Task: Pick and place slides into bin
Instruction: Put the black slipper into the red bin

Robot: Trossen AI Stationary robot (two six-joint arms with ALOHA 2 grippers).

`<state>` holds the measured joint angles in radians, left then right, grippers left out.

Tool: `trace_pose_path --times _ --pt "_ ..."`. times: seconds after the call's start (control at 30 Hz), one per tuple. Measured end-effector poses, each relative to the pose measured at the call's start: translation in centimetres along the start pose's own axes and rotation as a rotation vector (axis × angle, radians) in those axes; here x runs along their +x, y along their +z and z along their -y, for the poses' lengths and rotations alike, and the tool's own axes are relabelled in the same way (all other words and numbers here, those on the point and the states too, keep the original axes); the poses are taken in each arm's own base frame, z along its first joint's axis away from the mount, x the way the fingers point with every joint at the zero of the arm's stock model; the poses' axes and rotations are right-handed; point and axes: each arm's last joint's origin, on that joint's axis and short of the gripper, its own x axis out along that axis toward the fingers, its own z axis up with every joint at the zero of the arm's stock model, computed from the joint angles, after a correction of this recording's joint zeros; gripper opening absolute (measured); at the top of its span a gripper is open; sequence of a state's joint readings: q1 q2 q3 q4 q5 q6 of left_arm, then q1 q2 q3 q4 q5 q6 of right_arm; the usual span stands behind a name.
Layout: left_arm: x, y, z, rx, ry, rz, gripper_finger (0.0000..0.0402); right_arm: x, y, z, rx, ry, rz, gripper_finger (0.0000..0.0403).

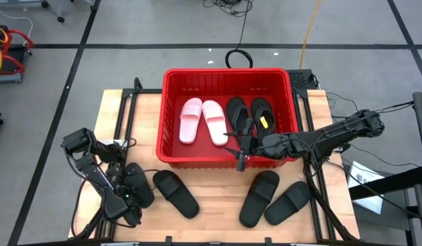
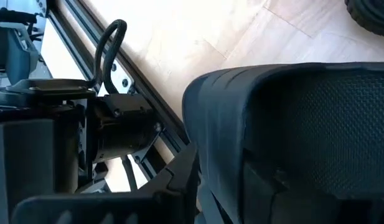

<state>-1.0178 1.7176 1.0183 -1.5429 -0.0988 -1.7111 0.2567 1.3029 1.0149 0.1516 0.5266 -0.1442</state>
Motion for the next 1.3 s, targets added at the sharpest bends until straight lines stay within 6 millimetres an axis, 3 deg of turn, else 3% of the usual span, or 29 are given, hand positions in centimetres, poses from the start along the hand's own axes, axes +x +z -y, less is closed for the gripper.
trace_pose_path --times 0.2,0.43,0.73,1.3 --pt "0.0 0.1 0.0 -0.001 -0.002 -0.012 0.0013 0.1 0.0 0.2 0.001 -0.007 -0.002 0.0196" --pt "-0.4 0.1 -0.1 -0.003 -0.019 -0.018 0.0004 0.1 0.0 0.2 0.0 -0.007 -0.002 0.0196" --pt "-2.9 0.6 -2.0 -0.037 -0.165 -0.045 0.0002 0.1 0.0 0.2 0.003 -0.003 0.0 0.0196" --pt "-11.2 2.5 -6.4 0.128 -0.571 0.142 0.0001 -1.8 1.6 1.5 0.097 -0.007 0.072 0.0196"
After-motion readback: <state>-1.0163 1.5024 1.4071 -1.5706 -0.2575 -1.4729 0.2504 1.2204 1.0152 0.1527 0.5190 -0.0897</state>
